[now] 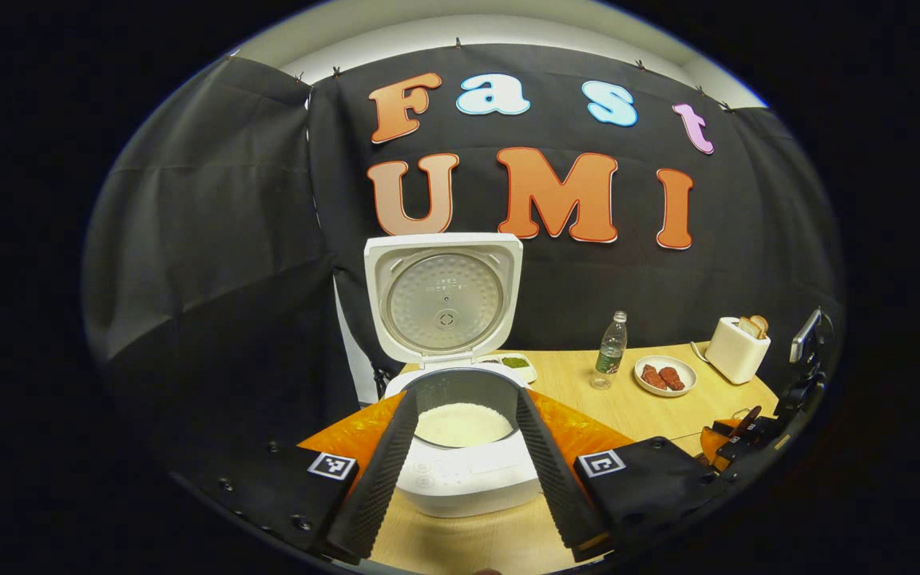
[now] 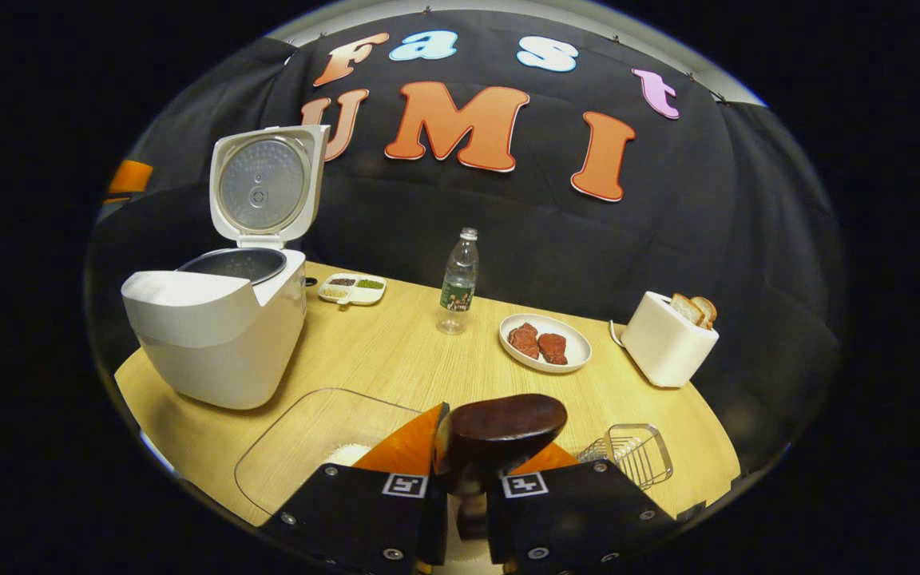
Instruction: Close the left gripper, press the button to open the rice cooker; take a wooden spoon from the chopstick holder with the right hand, scoop a spoonful of rice and pour it into the rice cooker, then put the wooden spoon back into the chopstick holder.
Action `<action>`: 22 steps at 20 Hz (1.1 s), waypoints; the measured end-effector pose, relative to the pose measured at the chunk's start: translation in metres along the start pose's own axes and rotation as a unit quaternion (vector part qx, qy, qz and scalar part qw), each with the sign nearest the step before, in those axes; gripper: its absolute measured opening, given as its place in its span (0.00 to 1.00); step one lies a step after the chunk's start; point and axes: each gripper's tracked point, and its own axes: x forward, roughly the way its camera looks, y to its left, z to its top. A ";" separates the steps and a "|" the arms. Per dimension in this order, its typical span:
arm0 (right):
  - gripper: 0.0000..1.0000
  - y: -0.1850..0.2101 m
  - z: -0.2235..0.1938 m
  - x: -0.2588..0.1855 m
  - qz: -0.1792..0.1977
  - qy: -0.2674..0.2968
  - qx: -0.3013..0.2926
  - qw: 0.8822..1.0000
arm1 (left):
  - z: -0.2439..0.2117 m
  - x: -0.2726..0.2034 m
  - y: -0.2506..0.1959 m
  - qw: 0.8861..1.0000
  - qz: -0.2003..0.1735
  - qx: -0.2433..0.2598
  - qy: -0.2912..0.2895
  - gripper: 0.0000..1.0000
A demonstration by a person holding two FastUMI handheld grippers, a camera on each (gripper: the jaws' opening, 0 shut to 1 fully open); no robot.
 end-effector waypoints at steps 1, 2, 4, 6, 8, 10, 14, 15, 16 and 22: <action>0.19 0.003 -0.008 0.001 0.001 0.006 -0.007 1.000 | -0.001 0.000 0.002 1.000 0.000 0.001 0.003 0.86; 0.20 0.007 -0.014 -0.001 0.000 0.006 -0.009 1.000 | -0.004 0.000 0.002 1.000 0.000 0.002 0.005 0.86; 0.20 0.009 -0.012 -0.009 -0.013 -0.008 -0.012 1.000 | -0.005 0.000 0.005 1.000 0.000 0.007 0.008 0.86; 0.19 0.017 -0.013 -0.010 -0.017 -0.010 0.001 1.000 | -0.007 -0.001 0.006 1.000 -0.002 0.008 0.010 0.86; 0.19 0.034 -0.008 -0.009 -0.007 -0.016 0.024 1.000 | -0.008 -0.001 0.008 1.000 -0.004 0.010 0.012 0.86; 0.19 0.050 -0.003 -0.009 0.006 -0.018 0.058 0.998 | -0.010 -0.002 0.010 1.000 -0.007 0.011 0.012 0.86; 0.19 0.080 0.001 -0.007 0.036 0.002 0.161 0.986 | -0.012 -0.005 0.021 1.000 -0.007 0.021 0.014 0.86; 0.19 0.083 0.000 -0.008 0.042 0.010 0.184 0.982 | -0.013 -0.006 0.024 1.000 -0.007 0.021 0.015 0.86; 0.19 0.084 0.000 -0.007 0.044 0.017 0.206 0.977 | -0.014 -0.007 0.027 1.000 -0.007 0.021 0.017 0.86; 0.19 0.061 -0.020 0.001 0.056 0.081 0.394 0.914 | -0.020 -0.004 0.040 1.000 -0.005 0.013 0.024 0.86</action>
